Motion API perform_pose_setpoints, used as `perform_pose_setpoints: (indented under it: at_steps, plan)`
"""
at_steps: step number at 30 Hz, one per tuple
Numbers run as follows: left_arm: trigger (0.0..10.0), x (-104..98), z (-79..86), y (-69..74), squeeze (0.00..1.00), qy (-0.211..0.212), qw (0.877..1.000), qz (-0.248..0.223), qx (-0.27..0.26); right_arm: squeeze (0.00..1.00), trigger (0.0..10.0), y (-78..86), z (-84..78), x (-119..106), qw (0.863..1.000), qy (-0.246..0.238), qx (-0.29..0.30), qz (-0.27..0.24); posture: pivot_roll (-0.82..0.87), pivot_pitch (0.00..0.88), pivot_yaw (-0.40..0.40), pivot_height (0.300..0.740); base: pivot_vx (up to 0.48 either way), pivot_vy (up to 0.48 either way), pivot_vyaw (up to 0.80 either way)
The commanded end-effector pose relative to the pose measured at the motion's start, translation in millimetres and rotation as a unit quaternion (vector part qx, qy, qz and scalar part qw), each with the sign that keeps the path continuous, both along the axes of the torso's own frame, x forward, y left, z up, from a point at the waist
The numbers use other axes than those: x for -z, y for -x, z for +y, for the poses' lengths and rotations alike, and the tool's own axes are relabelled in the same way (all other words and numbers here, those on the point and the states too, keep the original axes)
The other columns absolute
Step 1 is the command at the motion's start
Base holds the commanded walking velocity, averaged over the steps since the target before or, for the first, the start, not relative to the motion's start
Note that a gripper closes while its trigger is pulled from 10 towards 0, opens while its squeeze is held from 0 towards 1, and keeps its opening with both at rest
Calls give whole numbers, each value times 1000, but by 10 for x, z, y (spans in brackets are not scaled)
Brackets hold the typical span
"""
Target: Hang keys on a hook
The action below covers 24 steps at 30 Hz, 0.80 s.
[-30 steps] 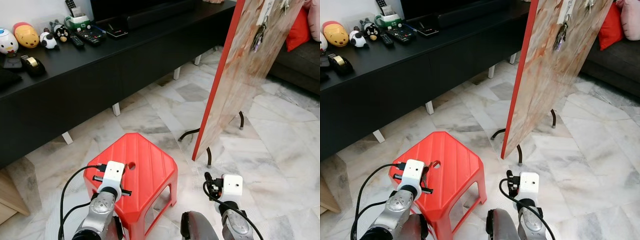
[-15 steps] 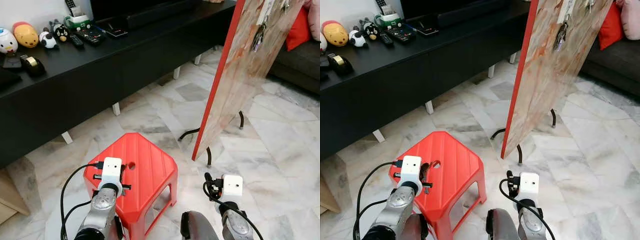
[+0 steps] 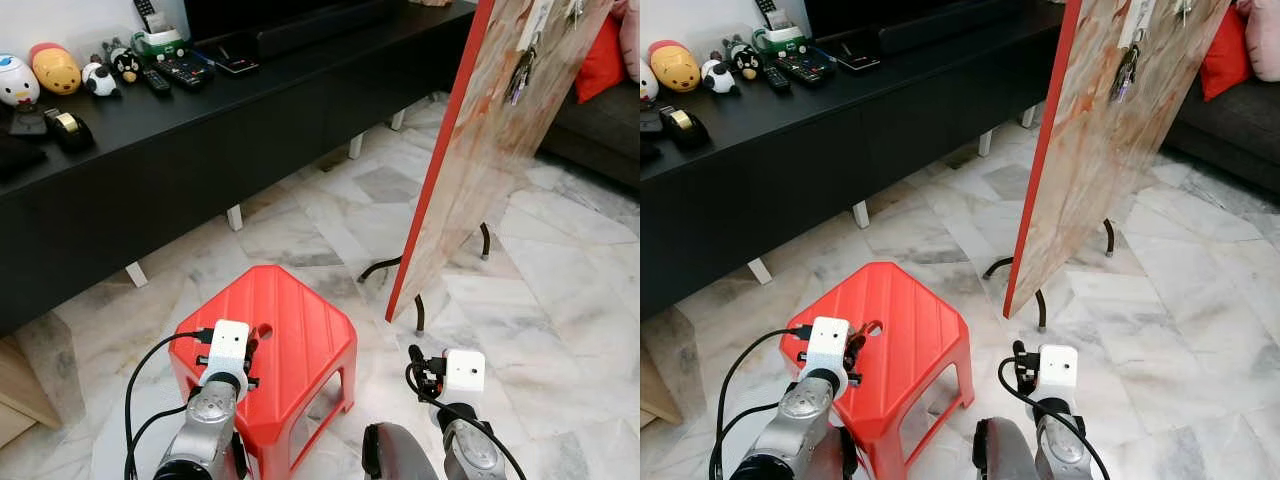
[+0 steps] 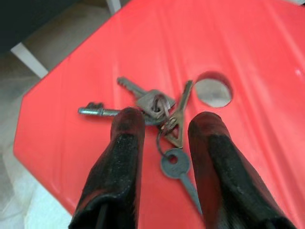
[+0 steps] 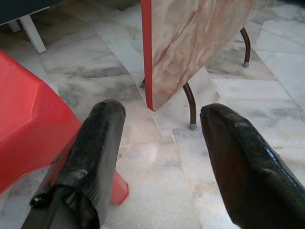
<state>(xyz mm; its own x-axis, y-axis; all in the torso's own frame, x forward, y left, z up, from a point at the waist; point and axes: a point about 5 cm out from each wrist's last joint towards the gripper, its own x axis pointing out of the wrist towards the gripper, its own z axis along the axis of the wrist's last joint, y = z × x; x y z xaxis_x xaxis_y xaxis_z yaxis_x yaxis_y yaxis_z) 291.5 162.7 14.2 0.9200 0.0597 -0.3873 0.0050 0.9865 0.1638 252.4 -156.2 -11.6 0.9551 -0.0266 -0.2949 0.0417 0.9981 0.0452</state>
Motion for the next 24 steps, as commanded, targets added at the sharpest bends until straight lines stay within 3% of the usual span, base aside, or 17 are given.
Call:
perform_pose_setpoints:
  at_steps: [1,17,24]
  plan:
    - [10000,12,6,-19,0,-1,1000,8,-9,0,10000,29,-33,27,1000,-1,8,5,1,67,-81,600,0,0,0]
    - [10000,56,84,-84,0,-24,998,39,-47,0,10000,28,-44,25,1000,0,9,5,-6,68,-82,600,0,0,0]
    - [10000,55,96,-101,0,-14,997,37,-64,0,10000,30,-43,28,1000,-1,8,5,-6,68,-82,600,0,0,0]
